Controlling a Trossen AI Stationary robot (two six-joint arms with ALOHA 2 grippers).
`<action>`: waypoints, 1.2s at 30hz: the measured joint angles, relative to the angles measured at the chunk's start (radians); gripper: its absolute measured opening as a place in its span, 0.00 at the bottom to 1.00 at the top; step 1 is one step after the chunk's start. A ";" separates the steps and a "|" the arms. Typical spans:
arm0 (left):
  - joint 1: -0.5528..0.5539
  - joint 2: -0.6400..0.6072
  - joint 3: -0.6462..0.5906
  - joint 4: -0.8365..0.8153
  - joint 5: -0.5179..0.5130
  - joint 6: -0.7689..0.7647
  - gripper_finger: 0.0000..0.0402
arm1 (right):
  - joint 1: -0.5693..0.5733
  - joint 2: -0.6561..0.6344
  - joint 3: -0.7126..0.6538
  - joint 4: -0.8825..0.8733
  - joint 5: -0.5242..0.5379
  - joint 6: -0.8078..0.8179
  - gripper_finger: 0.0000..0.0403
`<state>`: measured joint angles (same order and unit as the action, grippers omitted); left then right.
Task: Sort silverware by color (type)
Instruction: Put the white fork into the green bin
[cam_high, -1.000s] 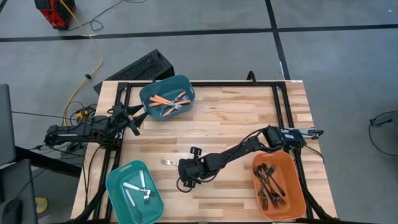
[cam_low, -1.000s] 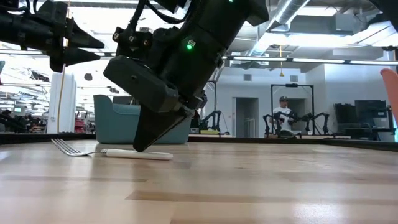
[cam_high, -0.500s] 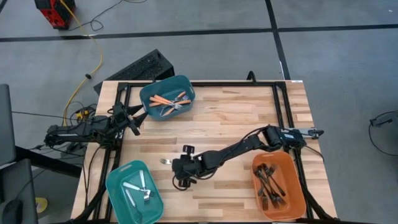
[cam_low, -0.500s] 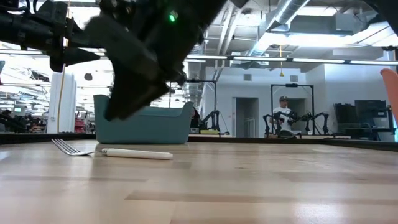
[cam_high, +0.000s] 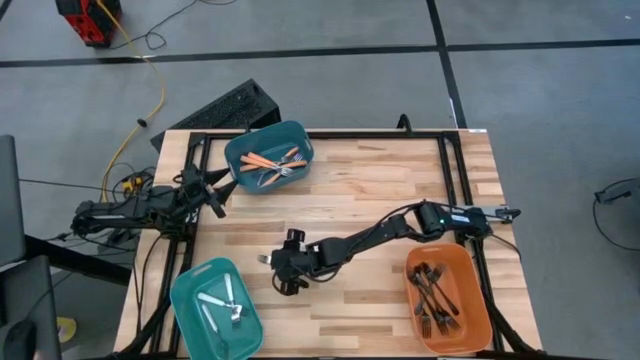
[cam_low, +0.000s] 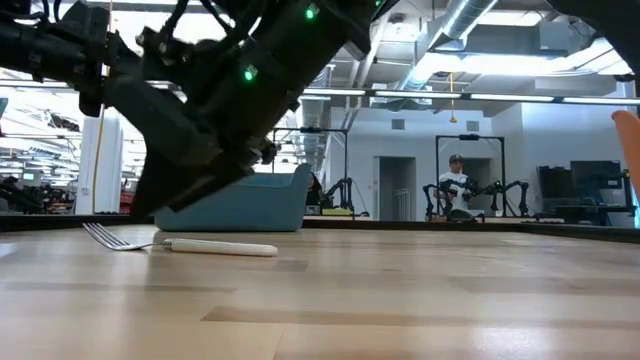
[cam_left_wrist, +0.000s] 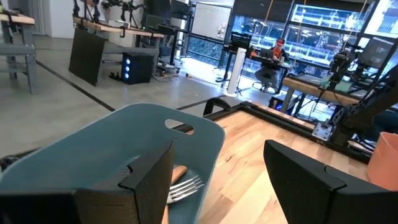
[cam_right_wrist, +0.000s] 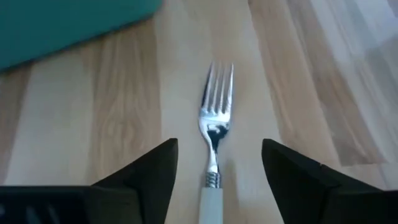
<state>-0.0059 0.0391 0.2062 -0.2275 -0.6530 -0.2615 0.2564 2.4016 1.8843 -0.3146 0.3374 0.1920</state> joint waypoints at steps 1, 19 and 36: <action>0.000 0.000 0.000 -0.001 -0.002 0.004 0.58 | -0.005 0.005 0.000 -0.008 0.000 0.005 0.63; 0.000 0.000 0.000 -0.002 -0.014 -0.008 0.58 | -0.039 0.001 -0.112 0.015 -0.097 0.052 0.47; 0.000 0.000 0.000 -0.001 -0.017 -0.008 0.58 | -0.032 0.001 -0.145 0.034 -0.023 0.114 0.15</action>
<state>-0.0057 0.0387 0.2062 -0.2283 -0.6702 -0.2699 0.2247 2.4027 1.7398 -0.2811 0.3140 0.3063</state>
